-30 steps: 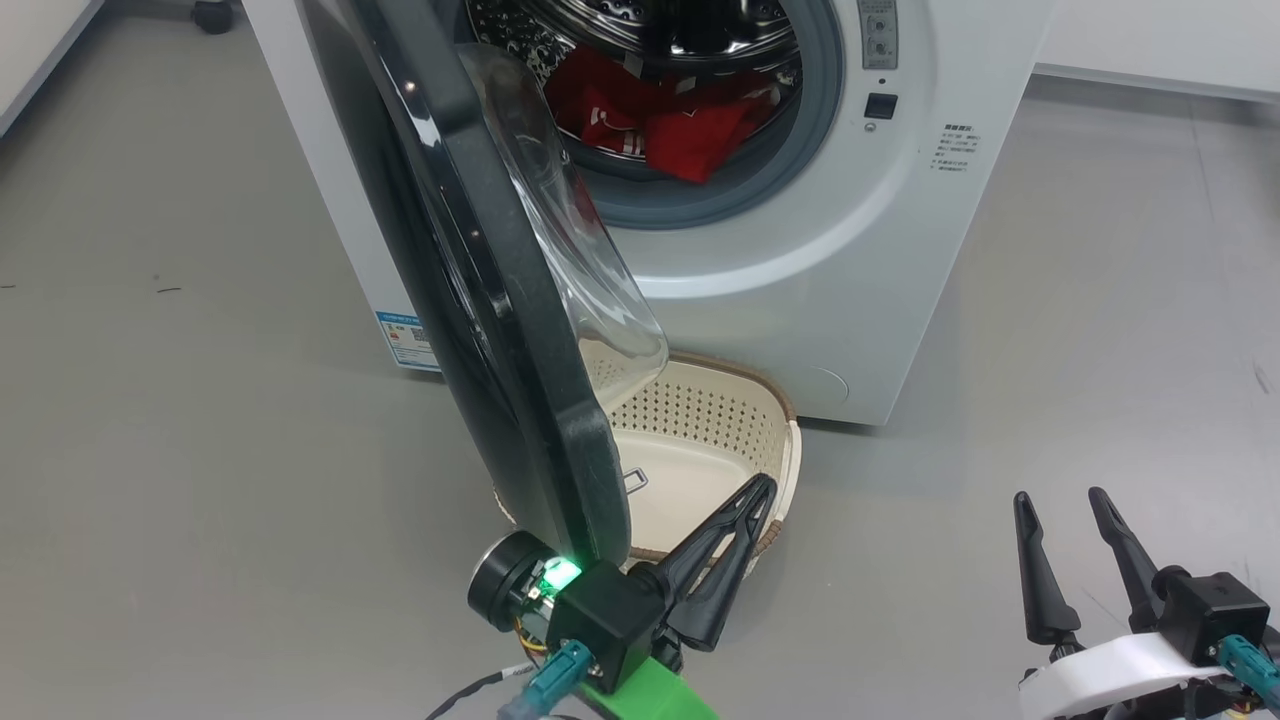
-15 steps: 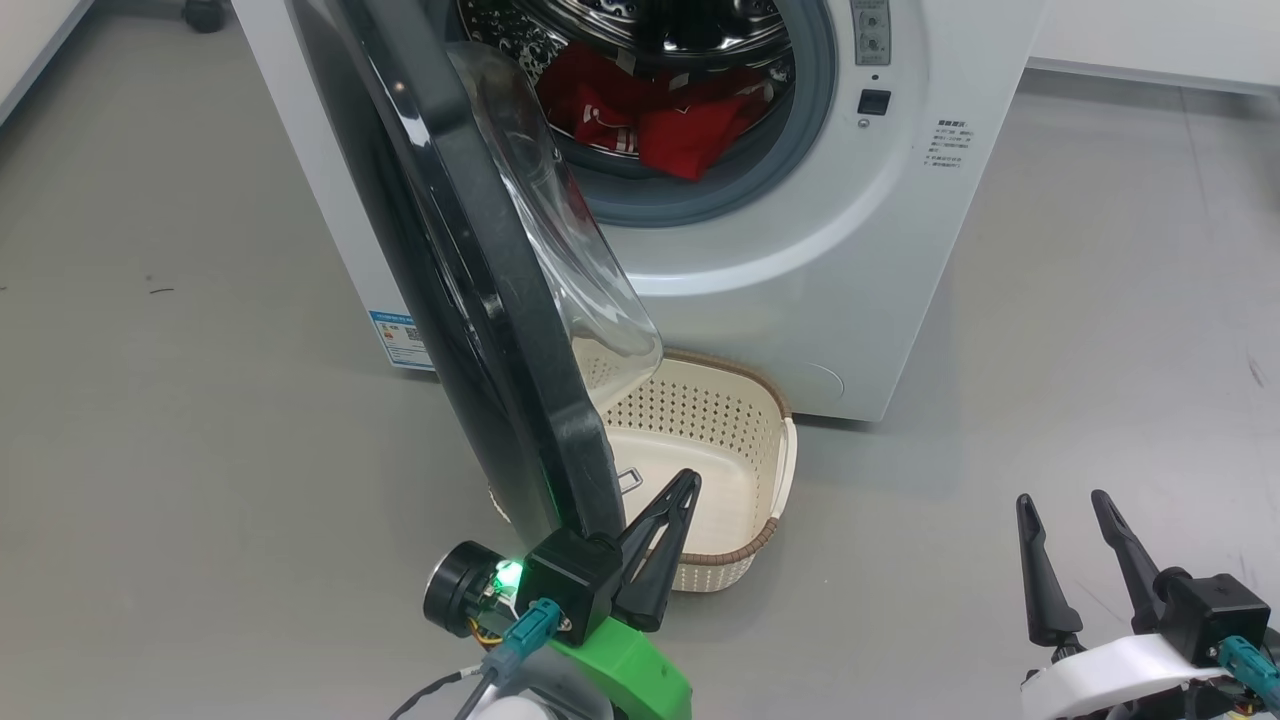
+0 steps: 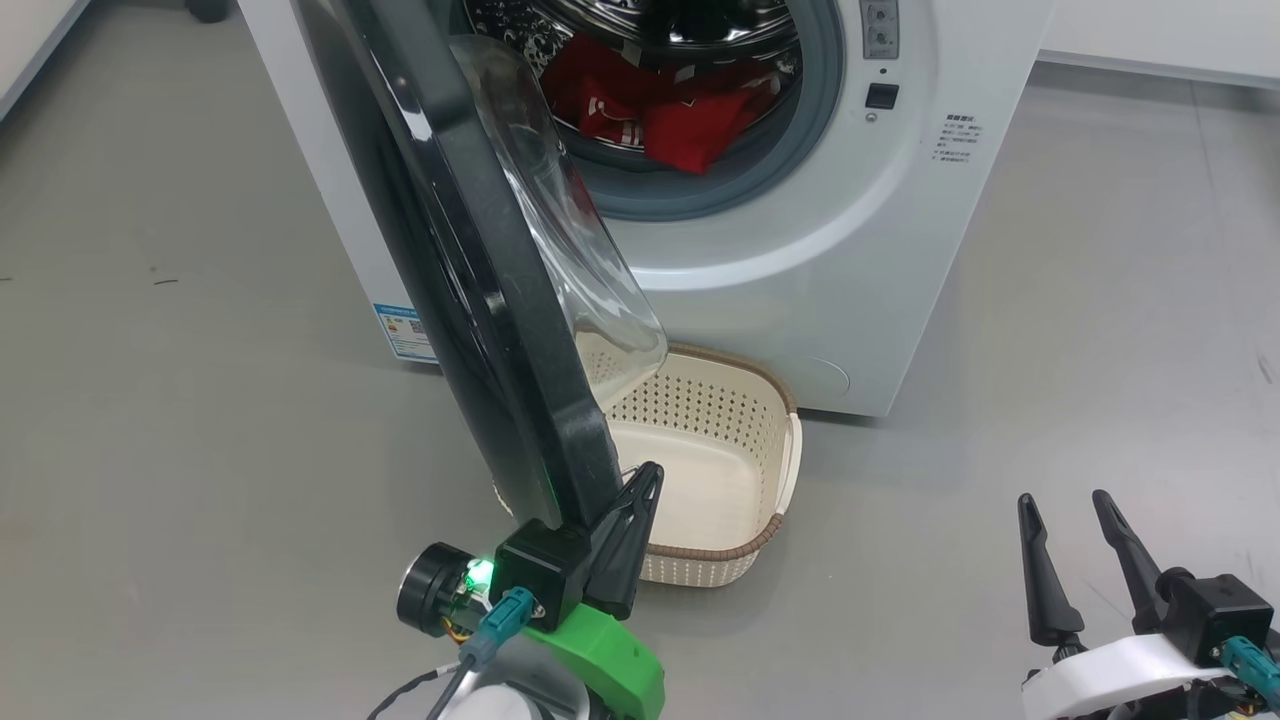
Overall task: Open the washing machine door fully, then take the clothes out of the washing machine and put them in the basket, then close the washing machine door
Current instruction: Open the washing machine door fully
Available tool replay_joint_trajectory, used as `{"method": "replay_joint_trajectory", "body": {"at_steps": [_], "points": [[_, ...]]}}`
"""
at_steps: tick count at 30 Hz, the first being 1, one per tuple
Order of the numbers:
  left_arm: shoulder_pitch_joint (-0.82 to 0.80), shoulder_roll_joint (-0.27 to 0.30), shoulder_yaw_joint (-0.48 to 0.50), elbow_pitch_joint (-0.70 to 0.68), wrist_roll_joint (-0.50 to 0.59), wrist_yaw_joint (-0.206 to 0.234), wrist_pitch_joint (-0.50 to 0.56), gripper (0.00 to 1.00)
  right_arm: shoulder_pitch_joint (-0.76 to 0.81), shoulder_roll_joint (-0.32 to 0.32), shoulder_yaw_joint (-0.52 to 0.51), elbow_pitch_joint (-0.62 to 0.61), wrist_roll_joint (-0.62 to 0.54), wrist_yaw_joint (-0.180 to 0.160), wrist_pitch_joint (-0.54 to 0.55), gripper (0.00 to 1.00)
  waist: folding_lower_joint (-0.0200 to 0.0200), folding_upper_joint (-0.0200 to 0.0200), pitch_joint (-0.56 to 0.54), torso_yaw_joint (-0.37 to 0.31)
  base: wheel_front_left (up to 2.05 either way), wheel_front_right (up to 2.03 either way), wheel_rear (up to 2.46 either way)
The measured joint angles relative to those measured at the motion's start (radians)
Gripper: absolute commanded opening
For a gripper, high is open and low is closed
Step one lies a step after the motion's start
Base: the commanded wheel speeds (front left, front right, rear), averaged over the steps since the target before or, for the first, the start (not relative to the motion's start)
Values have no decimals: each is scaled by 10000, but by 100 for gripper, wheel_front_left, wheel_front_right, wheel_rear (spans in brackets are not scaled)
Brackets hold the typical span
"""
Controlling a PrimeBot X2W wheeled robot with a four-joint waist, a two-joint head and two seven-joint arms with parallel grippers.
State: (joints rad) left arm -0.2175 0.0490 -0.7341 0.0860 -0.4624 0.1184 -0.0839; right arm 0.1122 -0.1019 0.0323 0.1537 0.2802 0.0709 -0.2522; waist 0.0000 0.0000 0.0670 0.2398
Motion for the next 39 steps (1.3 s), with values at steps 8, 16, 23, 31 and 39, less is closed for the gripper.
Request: {"method": "replay_joint_trajectory", "body": {"at_steps": [8, 16, 23, 31, 39], "points": [[24, -12, 305, 192, -25, 2, -196, 0, -2, 12, -94, 0, 0, 73, 0, 100, 0, 0, 56, 114, 0, 0, 0], [261, -102, 562, 267, 0, 2, -385, 0, -6, 40, -205, -8, 0, 100, 0, 100, 0, 0, 131, 294, 0, 0, 0], [414, -77, 625, 247, 77, 2, -451, 0, -5, 38, -382, -10, 0, 100, 0, 100, 0, 0, 136, 516, 0, 0, 0], [767, -77, 871, 19, 219, 2, -581, 0, -3, 40, -431, -21, -15, 102, 0, 100, 0, 0, 147, 818, 0, 0, 0], [1078, -71, 1126, -224, 240, 2, -679, 0, 5, 35, -546, -27, -63, 119, 0, 100, 0, 0, 151, 1245, 0, 0, 0]]}}
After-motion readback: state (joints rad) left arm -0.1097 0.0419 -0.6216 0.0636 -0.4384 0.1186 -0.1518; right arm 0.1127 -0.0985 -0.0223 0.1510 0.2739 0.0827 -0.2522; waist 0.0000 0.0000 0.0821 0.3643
